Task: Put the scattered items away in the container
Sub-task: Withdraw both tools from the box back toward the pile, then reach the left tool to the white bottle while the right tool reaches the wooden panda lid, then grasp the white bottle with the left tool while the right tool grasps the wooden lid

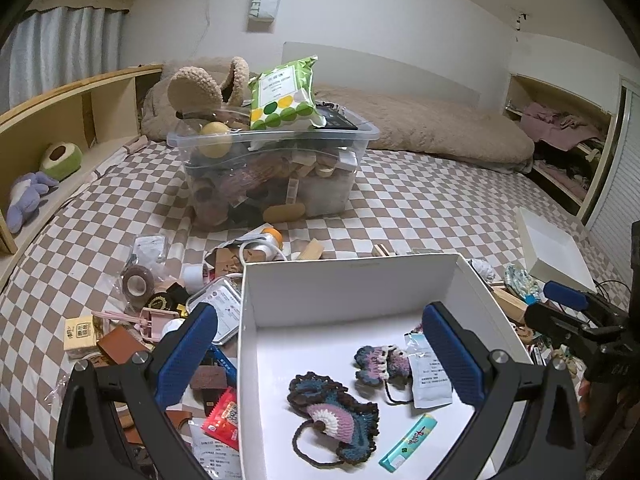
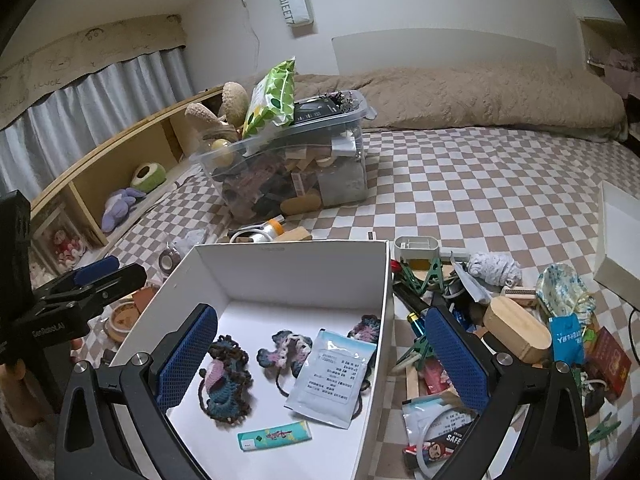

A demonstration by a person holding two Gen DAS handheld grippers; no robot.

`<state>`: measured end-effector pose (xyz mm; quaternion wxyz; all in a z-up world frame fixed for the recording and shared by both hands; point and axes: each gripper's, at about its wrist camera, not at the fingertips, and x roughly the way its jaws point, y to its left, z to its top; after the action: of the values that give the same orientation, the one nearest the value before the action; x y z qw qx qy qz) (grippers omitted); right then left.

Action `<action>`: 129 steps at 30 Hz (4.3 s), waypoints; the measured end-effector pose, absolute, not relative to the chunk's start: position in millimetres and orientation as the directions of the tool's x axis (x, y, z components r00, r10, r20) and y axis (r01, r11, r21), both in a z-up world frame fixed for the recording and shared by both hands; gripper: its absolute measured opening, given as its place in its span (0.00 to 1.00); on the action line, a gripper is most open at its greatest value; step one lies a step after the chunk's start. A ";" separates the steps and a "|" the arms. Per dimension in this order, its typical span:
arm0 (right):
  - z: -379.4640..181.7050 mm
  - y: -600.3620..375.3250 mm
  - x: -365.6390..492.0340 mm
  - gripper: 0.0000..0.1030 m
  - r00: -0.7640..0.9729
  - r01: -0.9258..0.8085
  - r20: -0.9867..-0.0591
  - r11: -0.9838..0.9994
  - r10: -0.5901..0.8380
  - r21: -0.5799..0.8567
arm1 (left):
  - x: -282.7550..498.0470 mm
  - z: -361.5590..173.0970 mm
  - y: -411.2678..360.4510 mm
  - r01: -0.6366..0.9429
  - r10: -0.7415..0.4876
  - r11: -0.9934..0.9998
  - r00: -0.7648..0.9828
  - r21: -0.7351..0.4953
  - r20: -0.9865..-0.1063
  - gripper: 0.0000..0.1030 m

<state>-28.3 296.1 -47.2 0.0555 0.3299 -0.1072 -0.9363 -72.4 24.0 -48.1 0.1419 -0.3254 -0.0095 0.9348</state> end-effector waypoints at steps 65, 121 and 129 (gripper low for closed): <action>-130.3 487.5 -34.6 1.00 -0.719 -0.385 -0.673 -0.707 -0.173 0.593 | -155.9 -154.0 -117.7 0.158 0.096 -0.963 -0.560 -0.220 -0.823 1.00; -146.4 458.1 -39.3 1.00 -0.582 -0.577 -0.811 -0.677 -0.053 0.458 | -160.8 -169.9 -105.7 0.137 0.055 -0.980 -0.512 -0.146 -0.857 1.00; -163.4 457.1 -60.1 1.00 -0.503 -0.651 -0.859 -0.695 0.097 0.303 | -160.3 -168.1 -103.4 0.110 0.052 -0.985 -0.529 -0.130 -0.847 1.00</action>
<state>-60.1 457.1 -163.4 -0.2315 0.4415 -0.3141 -0.8080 -160.3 -103.4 -168.1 -0.0165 -0.4848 -0.0836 0.8705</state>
